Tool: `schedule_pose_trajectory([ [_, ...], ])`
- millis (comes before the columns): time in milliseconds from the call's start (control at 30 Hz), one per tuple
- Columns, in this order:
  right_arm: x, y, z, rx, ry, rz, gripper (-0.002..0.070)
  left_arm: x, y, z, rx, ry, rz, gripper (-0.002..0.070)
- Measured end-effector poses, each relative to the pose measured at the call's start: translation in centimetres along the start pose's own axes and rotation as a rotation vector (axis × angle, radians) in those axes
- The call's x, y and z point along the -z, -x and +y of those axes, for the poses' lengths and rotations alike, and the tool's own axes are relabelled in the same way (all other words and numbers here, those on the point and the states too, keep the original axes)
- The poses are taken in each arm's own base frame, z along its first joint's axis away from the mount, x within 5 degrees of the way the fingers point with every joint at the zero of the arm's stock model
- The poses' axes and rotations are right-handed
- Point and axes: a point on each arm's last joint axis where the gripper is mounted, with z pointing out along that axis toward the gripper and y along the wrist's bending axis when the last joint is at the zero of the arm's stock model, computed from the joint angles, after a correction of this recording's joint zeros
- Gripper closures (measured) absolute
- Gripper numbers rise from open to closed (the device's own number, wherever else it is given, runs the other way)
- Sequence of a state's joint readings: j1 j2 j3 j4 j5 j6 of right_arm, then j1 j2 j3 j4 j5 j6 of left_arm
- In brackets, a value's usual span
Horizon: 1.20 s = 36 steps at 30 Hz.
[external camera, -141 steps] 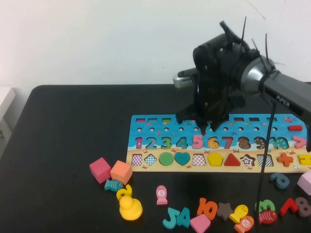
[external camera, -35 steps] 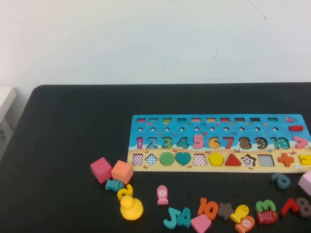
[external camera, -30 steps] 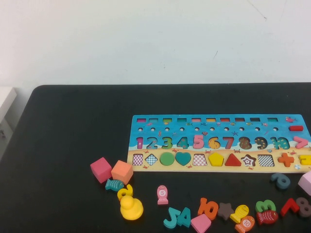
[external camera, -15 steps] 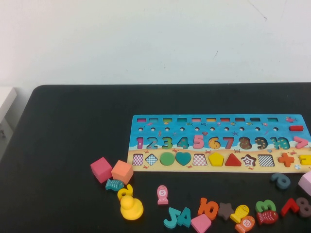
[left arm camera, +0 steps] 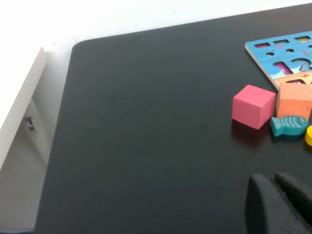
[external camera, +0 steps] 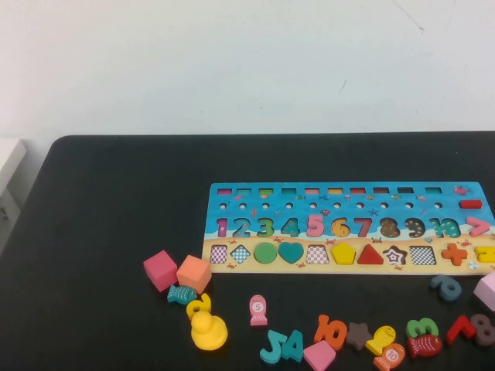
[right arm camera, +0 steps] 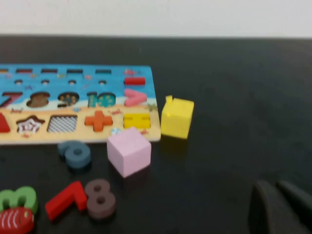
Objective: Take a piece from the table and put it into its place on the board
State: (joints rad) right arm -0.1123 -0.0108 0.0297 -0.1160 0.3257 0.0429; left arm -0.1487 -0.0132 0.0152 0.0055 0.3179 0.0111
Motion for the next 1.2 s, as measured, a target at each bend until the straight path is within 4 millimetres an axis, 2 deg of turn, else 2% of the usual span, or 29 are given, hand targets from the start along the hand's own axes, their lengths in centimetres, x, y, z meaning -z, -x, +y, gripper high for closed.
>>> schedule_pose_trajectory([
  [1200, 0.08, -0.11, -0.13, 0.024, -0.012, 0.029, 0.0658, 0.0, 0.0, 0.0, 0.005, 0.0, 0.0, 0.0676],
])
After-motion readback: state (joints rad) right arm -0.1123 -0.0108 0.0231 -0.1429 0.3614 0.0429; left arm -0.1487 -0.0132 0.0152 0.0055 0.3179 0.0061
